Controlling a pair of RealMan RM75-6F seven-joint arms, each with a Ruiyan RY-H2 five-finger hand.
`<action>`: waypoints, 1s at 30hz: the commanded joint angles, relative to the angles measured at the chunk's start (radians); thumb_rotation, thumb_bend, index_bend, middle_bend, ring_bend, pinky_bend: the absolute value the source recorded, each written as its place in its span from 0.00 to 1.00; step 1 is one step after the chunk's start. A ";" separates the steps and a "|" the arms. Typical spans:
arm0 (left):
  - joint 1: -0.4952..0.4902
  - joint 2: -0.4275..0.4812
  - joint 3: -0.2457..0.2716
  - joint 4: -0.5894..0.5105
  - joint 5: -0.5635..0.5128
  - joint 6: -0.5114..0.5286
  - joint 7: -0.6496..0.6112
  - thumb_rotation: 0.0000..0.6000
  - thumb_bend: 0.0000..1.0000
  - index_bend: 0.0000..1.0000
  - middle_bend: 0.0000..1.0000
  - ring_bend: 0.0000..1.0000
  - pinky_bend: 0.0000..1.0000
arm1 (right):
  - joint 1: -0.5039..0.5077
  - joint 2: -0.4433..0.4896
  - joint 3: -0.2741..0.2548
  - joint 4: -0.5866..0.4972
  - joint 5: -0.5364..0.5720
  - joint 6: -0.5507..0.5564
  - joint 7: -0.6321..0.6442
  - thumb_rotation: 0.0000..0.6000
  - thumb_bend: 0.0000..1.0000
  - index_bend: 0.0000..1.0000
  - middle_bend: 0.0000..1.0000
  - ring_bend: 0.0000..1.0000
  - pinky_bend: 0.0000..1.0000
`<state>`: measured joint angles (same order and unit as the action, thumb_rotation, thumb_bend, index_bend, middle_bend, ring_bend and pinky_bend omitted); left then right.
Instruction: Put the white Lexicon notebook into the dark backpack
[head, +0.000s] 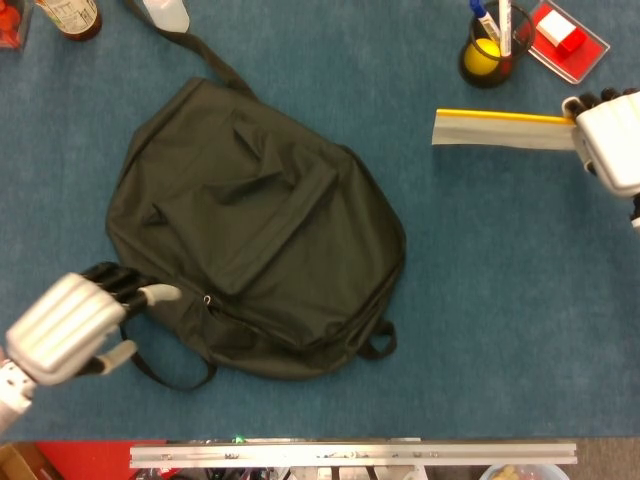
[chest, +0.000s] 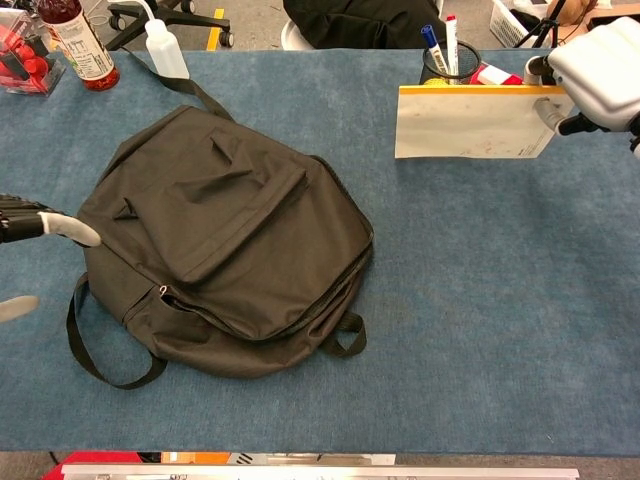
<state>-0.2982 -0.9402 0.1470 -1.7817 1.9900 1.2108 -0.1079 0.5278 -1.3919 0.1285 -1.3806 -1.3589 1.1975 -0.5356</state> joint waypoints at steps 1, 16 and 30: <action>-0.056 -0.014 -0.009 -0.050 0.009 -0.056 0.007 1.00 0.27 0.23 0.28 0.27 0.28 | -0.001 0.002 0.002 -0.001 0.003 0.000 0.000 1.00 0.47 0.85 0.70 0.62 0.72; -0.227 -0.139 -0.056 -0.117 -0.060 -0.280 0.086 1.00 0.27 0.23 0.27 0.27 0.28 | -0.004 0.014 0.006 -0.002 0.001 0.003 0.010 1.00 0.47 0.85 0.70 0.62 0.72; -0.286 -0.318 -0.106 -0.102 -0.225 -0.408 0.321 1.00 0.27 0.17 0.21 0.23 0.28 | -0.010 0.015 0.003 -0.010 -0.014 0.013 0.032 1.00 0.47 0.85 0.70 0.62 0.72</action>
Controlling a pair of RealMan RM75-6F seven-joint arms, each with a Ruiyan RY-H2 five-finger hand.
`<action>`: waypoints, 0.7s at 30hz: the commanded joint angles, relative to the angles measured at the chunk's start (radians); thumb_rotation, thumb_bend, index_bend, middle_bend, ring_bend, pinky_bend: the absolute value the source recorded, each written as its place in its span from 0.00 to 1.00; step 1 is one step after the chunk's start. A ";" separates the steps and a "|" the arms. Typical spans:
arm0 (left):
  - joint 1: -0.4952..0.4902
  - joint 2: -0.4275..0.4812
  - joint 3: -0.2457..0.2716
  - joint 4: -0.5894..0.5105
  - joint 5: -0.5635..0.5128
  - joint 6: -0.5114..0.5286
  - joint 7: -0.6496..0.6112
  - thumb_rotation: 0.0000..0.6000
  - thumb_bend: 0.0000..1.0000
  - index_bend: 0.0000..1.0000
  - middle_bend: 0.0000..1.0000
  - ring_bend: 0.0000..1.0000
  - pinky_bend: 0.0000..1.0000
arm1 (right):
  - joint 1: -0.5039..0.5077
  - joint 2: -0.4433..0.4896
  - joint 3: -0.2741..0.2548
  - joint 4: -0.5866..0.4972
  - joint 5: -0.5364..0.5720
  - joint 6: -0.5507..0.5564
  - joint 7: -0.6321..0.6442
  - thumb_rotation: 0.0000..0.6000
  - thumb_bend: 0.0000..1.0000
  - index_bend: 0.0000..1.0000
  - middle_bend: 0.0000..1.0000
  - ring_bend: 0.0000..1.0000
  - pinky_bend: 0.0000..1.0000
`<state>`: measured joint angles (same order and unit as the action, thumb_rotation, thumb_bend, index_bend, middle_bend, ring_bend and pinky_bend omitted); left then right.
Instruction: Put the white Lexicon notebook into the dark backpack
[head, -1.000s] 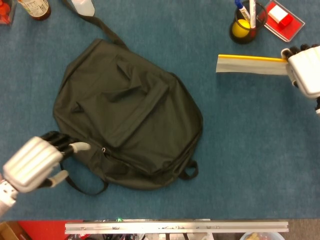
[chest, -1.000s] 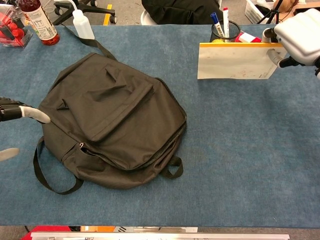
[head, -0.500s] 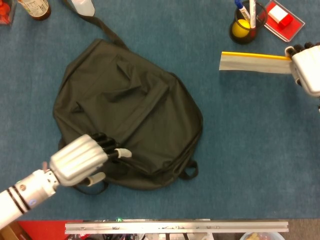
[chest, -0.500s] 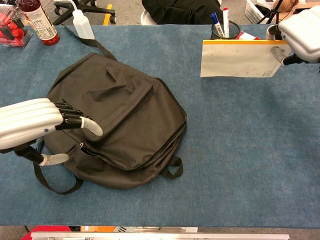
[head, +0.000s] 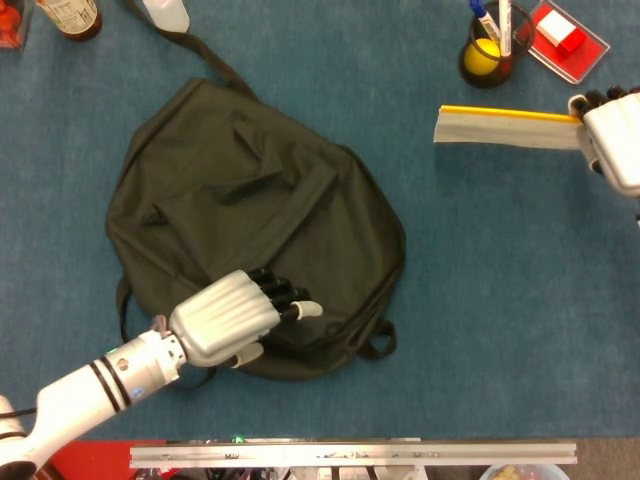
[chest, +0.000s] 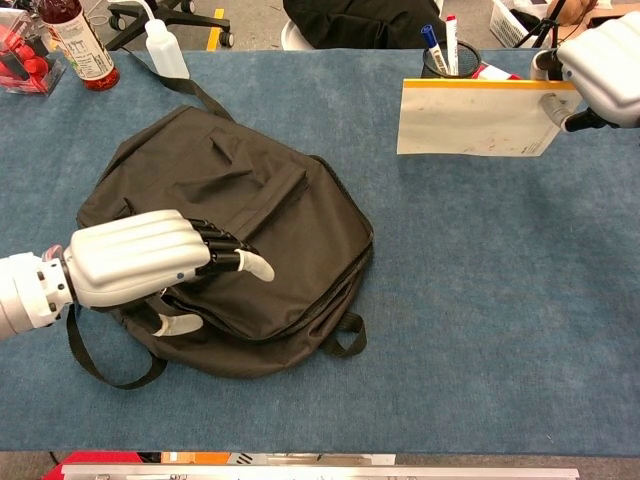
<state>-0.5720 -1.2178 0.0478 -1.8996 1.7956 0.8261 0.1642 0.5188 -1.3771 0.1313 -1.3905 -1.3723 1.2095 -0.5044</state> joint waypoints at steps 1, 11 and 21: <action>-0.011 -0.052 -0.008 0.022 -0.043 -0.025 0.065 1.00 0.27 0.16 0.20 0.22 0.28 | -0.001 0.001 0.000 0.000 0.000 0.001 0.001 1.00 0.47 0.85 0.70 0.62 0.72; -0.009 -0.165 -0.005 0.106 -0.161 -0.057 0.239 1.00 0.27 0.07 0.10 0.09 0.24 | -0.006 0.005 -0.001 0.006 0.000 -0.002 0.023 1.00 0.47 0.85 0.70 0.62 0.72; 0.013 -0.218 0.026 0.161 -0.217 -0.017 0.260 1.00 0.27 0.06 0.09 0.09 0.24 | -0.009 0.009 -0.004 0.005 -0.009 -0.003 0.045 1.00 0.47 0.86 0.70 0.62 0.72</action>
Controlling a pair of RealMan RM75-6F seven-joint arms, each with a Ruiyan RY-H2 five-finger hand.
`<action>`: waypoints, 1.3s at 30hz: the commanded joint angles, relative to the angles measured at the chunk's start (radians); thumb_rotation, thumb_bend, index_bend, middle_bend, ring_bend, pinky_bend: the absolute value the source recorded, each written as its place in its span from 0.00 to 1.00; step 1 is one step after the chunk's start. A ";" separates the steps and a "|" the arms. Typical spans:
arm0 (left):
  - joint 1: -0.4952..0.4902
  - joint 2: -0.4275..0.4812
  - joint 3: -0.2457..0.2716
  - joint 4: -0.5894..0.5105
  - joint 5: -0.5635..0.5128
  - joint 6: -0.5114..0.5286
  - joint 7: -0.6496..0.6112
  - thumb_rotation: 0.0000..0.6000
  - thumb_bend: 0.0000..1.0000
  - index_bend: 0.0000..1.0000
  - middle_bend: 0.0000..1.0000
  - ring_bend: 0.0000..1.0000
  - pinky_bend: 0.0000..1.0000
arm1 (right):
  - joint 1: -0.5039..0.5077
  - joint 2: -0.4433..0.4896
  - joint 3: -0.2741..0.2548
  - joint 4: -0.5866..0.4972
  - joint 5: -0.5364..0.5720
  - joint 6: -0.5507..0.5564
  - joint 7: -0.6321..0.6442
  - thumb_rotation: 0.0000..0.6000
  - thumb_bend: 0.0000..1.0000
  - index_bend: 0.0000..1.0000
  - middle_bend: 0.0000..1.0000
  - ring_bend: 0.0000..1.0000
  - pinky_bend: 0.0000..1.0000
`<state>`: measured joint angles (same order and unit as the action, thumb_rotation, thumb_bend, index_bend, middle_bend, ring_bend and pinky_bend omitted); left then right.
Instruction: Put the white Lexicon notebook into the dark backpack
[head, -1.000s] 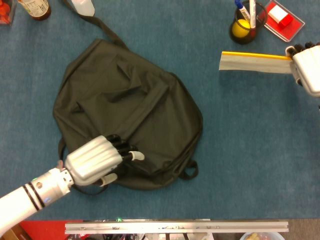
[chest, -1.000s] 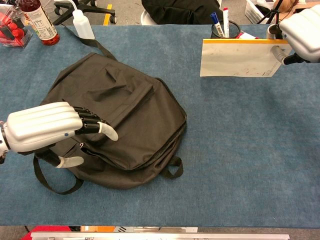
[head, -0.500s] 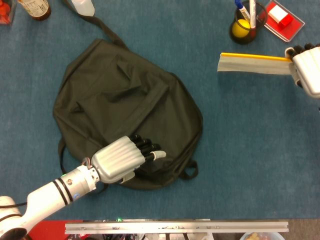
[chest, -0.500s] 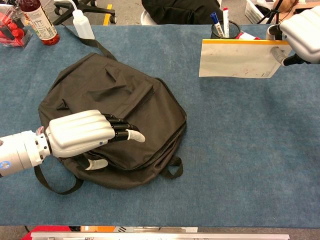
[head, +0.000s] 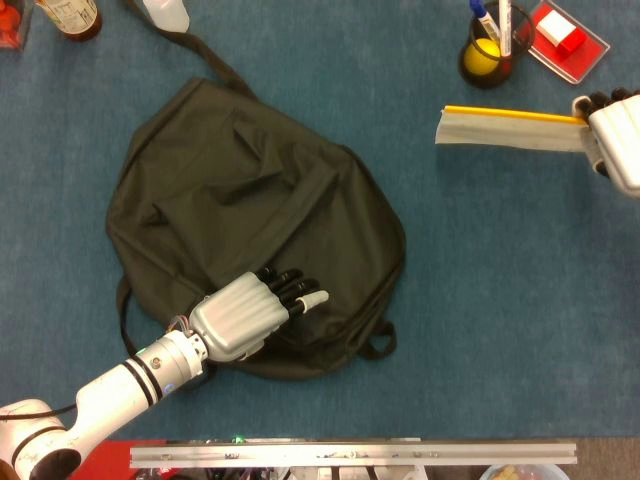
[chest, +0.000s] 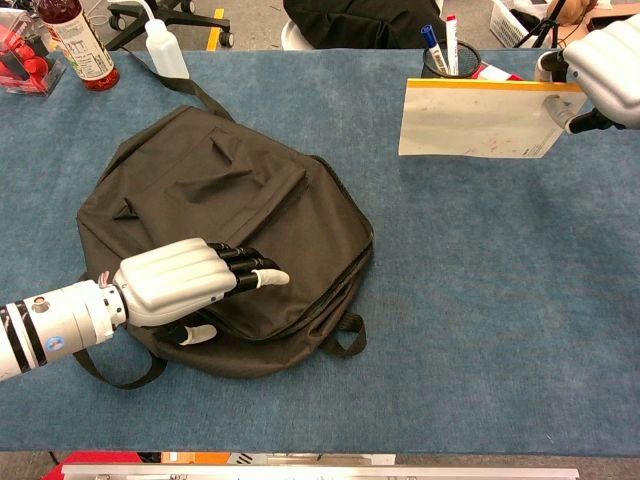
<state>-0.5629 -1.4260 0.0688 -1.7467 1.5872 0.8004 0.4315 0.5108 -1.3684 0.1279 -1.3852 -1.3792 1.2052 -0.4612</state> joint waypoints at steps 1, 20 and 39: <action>0.005 -0.015 0.006 0.012 -0.011 0.012 -0.012 1.00 0.27 0.06 0.09 0.09 0.24 | -0.002 0.001 -0.002 0.000 -0.002 0.001 0.002 1.00 0.47 0.86 0.70 0.62 0.72; -0.020 -0.125 -0.021 0.072 -0.119 0.011 -0.075 1.00 0.27 0.06 0.09 0.10 0.24 | -0.010 0.009 0.000 0.001 -0.006 0.003 0.040 1.00 0.47 0.86 0.71 0.62 0.72; 0.000 -0.205 -0.112 0.134 -0.183 0.144 -0.278 1.00 0.27 0.51 0.51 0.54 0.60 | -0.012 0.023 0.014 -0.029 -0.019 0.018 0.083 1.00 0.47 0.87 0.72 0.63 0.72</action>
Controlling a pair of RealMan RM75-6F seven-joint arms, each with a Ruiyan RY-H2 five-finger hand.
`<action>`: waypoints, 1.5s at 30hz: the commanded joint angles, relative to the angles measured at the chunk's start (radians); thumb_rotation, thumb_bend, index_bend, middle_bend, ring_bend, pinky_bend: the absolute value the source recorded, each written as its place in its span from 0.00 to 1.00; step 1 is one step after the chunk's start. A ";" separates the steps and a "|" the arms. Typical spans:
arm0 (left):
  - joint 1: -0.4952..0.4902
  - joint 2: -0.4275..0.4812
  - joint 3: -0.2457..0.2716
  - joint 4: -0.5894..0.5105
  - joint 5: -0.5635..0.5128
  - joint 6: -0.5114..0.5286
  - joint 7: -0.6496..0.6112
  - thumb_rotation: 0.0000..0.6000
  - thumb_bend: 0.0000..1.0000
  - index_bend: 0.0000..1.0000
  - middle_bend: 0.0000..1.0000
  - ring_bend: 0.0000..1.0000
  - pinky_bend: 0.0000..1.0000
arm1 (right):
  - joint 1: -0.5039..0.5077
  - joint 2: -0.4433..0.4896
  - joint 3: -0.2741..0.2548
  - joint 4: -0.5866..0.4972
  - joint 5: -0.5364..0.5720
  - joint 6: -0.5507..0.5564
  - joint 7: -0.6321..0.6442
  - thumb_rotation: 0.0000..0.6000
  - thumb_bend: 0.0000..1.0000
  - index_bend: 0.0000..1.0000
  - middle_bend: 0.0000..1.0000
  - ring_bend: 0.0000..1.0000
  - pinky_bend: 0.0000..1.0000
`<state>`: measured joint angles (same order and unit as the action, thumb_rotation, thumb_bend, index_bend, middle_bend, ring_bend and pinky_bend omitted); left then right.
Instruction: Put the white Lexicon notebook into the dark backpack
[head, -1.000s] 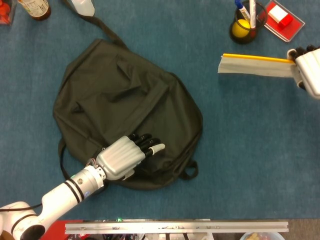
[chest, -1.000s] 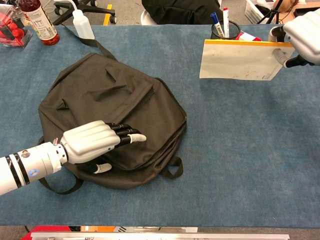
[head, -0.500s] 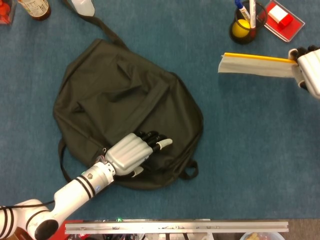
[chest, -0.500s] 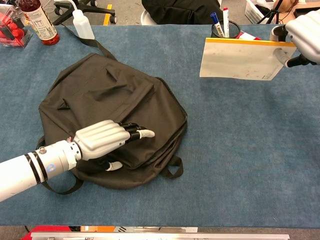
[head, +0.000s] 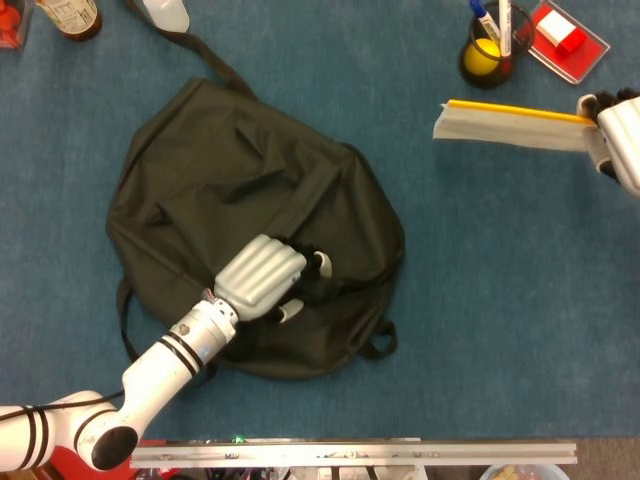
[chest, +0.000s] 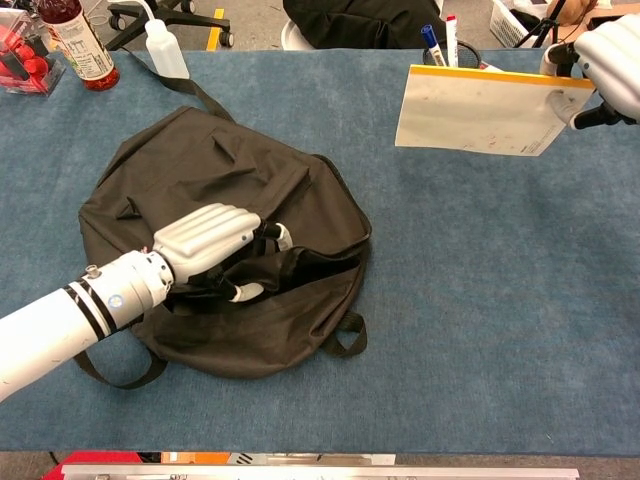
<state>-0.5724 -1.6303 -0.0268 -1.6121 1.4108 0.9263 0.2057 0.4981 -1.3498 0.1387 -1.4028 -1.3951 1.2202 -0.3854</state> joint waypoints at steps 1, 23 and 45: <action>0.010 0.003 -0.021 -0.006 -0.015 0.018 -0.074 1.00 0.27 0.54 0.55 0.57 0.65 | 0.000 0.007 0.004 -0.019 -0.004 0.005 0.010 1.00 0.47 0.87 0.72 0.63 0.72; 0.040 0.127 -0.114 -0.107 0.010 0.168 -0.389 1.00 0.27 0.55 0.63 0.63 0.78 | -0.004 0.272 -0.013 -0.418 0.094 -0.193 0.278 1.00 0.47 0.90 0.74 0.65 0.74; 0.060 0.154 -0.141 -0.121 -0.020 0.220 -0.502 1.00 0.27 0.52 0.62 0.62 0.78 | 0.132 0.534 0.033 -0.604 0.254 -0.821 0.924 1.00 0.47 0.91 0.75 0.67 0.75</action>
<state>-0.5132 -1.4770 -0.1680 -1.7326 1.3910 1.1456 -0.2957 0.5955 -0.8384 0.1467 -1.9937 -1.1703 0.4960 0.4487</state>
